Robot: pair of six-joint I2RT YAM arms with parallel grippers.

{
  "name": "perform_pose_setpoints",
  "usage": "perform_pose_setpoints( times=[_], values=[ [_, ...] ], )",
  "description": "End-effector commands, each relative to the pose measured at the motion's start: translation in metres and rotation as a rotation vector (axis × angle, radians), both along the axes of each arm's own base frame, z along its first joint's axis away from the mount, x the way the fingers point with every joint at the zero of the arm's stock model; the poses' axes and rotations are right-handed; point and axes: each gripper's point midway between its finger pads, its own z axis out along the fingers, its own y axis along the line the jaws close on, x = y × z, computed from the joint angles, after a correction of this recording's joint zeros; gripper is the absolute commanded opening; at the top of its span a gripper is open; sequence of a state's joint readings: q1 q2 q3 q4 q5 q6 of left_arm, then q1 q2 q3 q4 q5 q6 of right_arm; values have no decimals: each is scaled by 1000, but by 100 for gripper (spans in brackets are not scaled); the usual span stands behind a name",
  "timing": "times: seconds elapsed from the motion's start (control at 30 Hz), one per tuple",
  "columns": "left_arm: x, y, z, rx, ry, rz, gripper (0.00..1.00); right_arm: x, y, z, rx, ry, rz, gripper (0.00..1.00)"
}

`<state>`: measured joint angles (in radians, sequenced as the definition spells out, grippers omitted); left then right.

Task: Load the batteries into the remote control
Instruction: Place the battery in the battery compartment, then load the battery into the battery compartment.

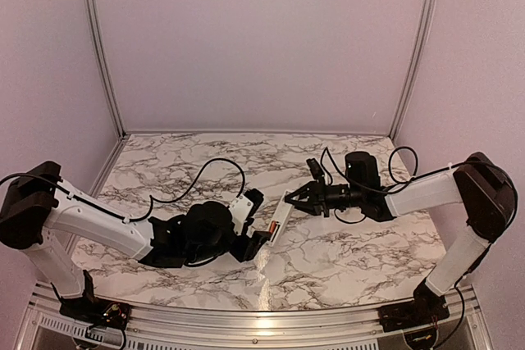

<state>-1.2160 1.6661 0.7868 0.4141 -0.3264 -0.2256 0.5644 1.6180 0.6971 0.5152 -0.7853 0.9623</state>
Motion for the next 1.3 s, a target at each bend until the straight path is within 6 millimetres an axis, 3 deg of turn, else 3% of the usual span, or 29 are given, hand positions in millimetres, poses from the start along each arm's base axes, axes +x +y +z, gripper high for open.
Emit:
perform_pose_setpoints(
  times=[0.0,0.13,0.23,0.53,0.9,1.27],
  values=[
    [-15,5,33,-59,-53,-114,69,-2,6,11,8,-49,56,0],
    [-24,14,53,-63,-112,-186,77,-7,9,8,-9,-62,98,0],
    [-33,20,50,-32,-130,-255,77,-12,12,4,-22,-67,131,0],
    [-53,23,23,54,-176,-402,60,-32,30,-9,-53,-116,253,0],
    [-59,25,-1,120,-287,-472,41,-43,40,-41,-99,-93,333,0],
    [-64,-1,-19,191,-328,-563,33,-42,41,-59,-124,-70,353,0]
  ],
)
